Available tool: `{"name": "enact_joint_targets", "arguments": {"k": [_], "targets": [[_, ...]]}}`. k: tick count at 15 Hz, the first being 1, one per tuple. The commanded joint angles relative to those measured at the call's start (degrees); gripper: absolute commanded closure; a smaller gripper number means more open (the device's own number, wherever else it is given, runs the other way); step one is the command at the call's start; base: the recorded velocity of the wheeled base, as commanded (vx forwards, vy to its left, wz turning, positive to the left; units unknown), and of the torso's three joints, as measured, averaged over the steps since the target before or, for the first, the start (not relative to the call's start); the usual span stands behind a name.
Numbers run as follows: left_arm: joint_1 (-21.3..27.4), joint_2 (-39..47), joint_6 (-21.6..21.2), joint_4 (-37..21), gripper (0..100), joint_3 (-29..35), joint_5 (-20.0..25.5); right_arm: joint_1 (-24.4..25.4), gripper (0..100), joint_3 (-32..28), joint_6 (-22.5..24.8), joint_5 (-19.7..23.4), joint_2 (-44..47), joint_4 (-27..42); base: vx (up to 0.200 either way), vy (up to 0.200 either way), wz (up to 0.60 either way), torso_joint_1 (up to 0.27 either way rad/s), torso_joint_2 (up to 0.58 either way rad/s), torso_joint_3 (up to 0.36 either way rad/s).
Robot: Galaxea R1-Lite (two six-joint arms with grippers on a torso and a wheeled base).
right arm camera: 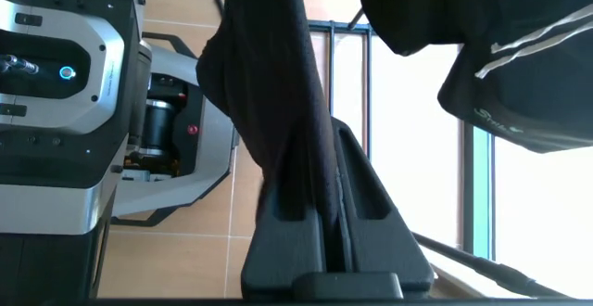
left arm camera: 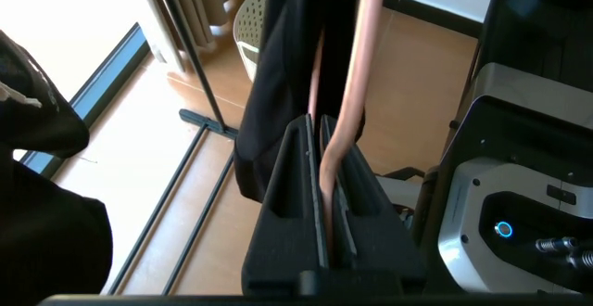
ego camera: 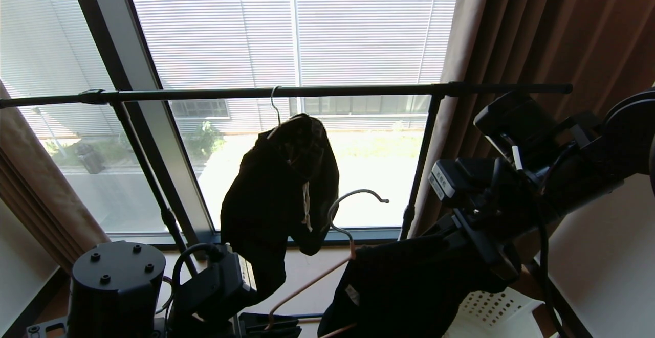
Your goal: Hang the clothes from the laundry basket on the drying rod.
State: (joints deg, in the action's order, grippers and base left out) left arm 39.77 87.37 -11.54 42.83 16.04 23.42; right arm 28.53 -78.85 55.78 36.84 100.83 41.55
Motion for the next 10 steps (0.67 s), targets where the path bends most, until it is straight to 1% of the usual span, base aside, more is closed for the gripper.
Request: {"name": "enact_joint_targets", "arguments": {"k": [1, 9, 10], "targets": [[-0.04, 0.17, 0.03, 0.07, 100, 0.13, -0.04, 0.04, 100, 0.01, 0.03, 0.07, -0.19, 0.03, 0.000, 0.000, 0.00, 0.000, 0.00, 0.000], [-0.30, 0.52, 0.29, 0.07, 100, -0.05, -0.04, 0.04, 100, -0.16, -0.06, 0.16, -0.81, -0.06, 0.000, 0.000, 0.00, 0.000, 0.00, 0.000], [-0.30, 0.52, 0.21, 0.07, 0, -0.05, 0.05, 0.04, 100, -0.16, -0.06, 0.16, -0.81, -0.06, 0.000, 0.000, 0.00, 0.000, 0.00, 0.000]]}}
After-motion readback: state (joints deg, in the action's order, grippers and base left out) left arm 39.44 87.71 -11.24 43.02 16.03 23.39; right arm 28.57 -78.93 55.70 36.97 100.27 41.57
